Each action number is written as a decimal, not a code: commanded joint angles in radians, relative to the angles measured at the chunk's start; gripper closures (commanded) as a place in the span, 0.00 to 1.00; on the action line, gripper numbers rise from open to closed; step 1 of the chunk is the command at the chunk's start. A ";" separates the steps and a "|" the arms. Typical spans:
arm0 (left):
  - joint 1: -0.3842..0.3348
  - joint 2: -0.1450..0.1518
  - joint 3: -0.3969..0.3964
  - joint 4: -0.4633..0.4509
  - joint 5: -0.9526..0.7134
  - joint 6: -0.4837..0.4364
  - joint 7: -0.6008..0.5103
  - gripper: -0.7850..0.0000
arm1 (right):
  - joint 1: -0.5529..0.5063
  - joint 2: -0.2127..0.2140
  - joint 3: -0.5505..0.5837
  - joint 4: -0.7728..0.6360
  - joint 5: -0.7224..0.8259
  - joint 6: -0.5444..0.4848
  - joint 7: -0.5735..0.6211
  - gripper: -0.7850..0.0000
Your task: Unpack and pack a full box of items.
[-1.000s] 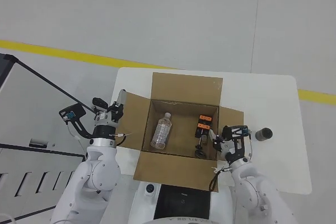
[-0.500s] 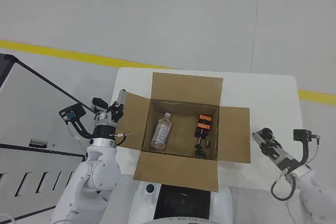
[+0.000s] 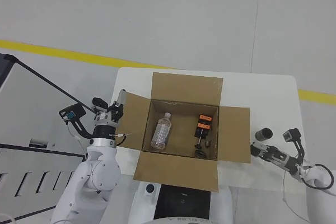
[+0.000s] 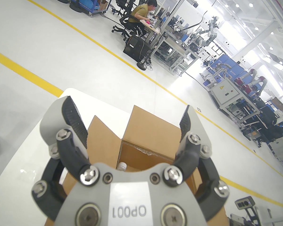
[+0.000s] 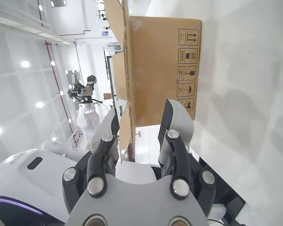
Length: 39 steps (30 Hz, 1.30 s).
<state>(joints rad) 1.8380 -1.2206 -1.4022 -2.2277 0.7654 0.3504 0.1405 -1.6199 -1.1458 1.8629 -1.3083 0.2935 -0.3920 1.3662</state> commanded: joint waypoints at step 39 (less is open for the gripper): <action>0.000 0.000 0.000 0.000 0.000 0.000 0.000 0.00 | -0.016 0.048 -0.010 -0.009 0.130 -0.088 -0.097 1.00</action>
<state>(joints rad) 1.8380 -1.2206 -1.4022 -2.2277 0.7654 0.3504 0.1405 -1.6333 -1.0997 1.8439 -1.3237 0.4143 -0.4806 1.2738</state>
